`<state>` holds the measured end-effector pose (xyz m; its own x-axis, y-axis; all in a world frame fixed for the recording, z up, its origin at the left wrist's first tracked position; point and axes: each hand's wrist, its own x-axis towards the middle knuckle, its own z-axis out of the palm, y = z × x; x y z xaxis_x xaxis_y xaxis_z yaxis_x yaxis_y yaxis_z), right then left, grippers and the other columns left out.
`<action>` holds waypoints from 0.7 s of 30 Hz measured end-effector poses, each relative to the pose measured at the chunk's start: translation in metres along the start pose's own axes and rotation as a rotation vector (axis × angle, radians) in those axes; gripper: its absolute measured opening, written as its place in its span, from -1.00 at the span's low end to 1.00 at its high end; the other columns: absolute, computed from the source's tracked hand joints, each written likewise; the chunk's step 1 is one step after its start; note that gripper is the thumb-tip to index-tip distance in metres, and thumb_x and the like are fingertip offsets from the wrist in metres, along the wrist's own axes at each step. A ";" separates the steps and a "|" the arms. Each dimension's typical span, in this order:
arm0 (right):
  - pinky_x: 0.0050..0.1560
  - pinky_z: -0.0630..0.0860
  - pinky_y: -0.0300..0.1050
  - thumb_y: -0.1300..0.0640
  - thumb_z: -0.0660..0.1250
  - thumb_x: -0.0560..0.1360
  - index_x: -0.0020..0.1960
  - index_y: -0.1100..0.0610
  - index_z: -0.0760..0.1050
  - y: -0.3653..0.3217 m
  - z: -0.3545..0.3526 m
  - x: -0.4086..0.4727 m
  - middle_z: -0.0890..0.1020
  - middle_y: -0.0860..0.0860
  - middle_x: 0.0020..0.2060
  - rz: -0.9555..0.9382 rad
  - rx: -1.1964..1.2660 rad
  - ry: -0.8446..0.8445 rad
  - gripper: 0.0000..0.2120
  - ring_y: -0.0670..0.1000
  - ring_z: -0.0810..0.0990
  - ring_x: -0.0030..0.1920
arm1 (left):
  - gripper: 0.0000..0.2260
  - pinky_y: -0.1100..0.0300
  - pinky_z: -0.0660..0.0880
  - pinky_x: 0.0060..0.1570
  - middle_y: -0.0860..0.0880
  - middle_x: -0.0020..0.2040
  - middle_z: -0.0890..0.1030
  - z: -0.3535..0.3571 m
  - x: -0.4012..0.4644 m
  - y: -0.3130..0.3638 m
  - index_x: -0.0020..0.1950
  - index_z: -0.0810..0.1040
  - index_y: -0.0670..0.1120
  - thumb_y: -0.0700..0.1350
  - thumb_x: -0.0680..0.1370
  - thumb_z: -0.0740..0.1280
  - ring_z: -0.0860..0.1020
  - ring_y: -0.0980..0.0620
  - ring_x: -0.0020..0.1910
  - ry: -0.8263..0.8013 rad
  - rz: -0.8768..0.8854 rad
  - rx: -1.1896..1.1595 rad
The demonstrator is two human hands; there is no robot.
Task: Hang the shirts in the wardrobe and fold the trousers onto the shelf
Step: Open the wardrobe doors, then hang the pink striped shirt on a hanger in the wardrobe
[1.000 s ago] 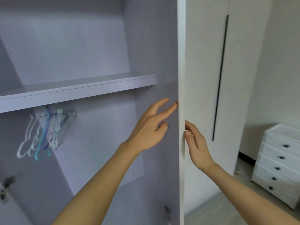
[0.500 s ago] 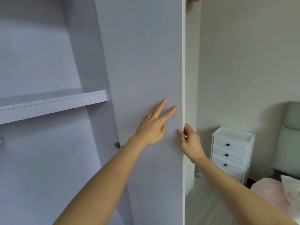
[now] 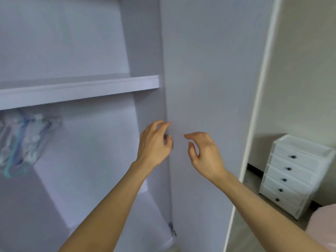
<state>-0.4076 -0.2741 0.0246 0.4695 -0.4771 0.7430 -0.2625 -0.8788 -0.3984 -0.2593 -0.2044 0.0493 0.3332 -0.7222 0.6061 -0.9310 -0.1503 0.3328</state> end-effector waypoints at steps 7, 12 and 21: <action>0.18 0.43 -0.05 0.19 0.18 0.56 0.20 0.12 0.51 -0.082 0.138 -0.029 0.63 0.01 0.07 0.025 0.231 -0.704 -0.74 0.04 0.54 0.12 | -0.68 0.07 0.39 0.23 -0.07 0.29 0.49 -0.060 -0.143 -0.116 0.32 0.46 -0.10 -0.16 0.56 0.23 0.46 -0.07 0.24 0.046 -0.530 0.100; 0.15 0.46 -0.02 0.16 0.19 0.55 0.14 0.10 0.54 -0.148 0.220 -0.065 0.64 0.02 0.03 -0.138 0.364 -1.020 -0.78 0.07 0.57 0.07 | -0.66 0.04 0.40 0.21 -0.08 0.30 0.47 -0.098 -0.247 -0.155 0.35 0.43 -0.07 -0.14 0.57 0.21 0.48 -0.10 0.23 0.074 -0.913 0.181; 0.12 0.48 -0.02 0.14 0.17 0.55 0.14 0.08 0.54 -0.268 0.282 -0.181 0.66 0.04 0.00 -0.699 0.548 -1.509 -0.76 0.10 0.59 0.08 | -0.70 0.13 0.42 0.14 -0.09 0.20 0.52 -0.127 -0.423 -0.111 0.29 0.49 -0.07 -0.13 0.57 0.22 0.52 -0.09 0.15 0.431 -1.567 0.342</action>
<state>-0.1847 0.0458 -0.1550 0.7474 0.6492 -0.1410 0.4534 -0.6536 -0.6060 -0.2779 0.2031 -0.1526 0.8763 0.4814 0.0195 0.3575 -0.6766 0.6437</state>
